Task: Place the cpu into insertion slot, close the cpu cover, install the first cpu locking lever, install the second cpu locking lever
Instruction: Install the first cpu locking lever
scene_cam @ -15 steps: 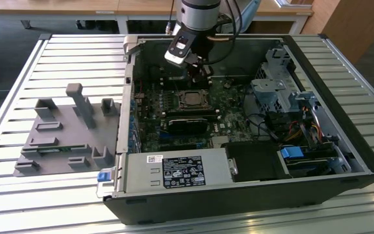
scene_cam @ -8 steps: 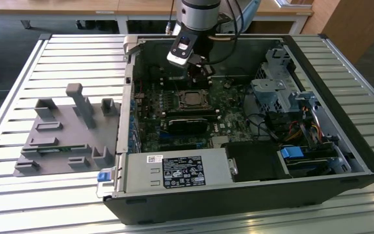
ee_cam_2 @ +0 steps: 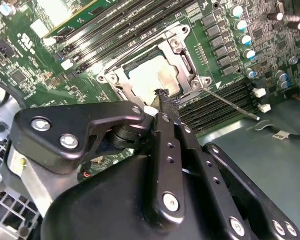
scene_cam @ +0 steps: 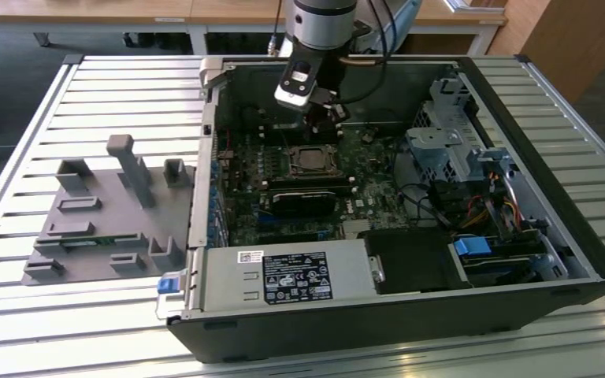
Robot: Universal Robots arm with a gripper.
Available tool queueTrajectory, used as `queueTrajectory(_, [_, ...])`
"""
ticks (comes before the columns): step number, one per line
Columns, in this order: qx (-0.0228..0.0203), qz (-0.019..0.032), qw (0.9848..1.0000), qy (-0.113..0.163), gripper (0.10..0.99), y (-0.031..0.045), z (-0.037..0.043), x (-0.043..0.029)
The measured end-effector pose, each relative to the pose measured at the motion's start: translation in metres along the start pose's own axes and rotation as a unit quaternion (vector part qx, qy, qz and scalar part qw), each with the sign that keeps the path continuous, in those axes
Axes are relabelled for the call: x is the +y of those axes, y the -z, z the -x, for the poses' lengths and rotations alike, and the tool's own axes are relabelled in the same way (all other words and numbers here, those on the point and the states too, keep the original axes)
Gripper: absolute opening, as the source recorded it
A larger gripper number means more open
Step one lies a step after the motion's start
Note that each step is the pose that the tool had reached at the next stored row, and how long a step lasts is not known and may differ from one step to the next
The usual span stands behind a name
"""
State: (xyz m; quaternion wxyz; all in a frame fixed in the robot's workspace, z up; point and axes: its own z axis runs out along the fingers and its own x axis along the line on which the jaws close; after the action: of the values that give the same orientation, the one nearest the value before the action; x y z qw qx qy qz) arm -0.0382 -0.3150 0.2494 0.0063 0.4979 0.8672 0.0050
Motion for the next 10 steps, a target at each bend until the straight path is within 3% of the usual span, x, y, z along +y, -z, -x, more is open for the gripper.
queueTrajectory(10, [0.0007,0.0003,0.9989,0.047,0.106,0.0000,0.0000,0.0000])
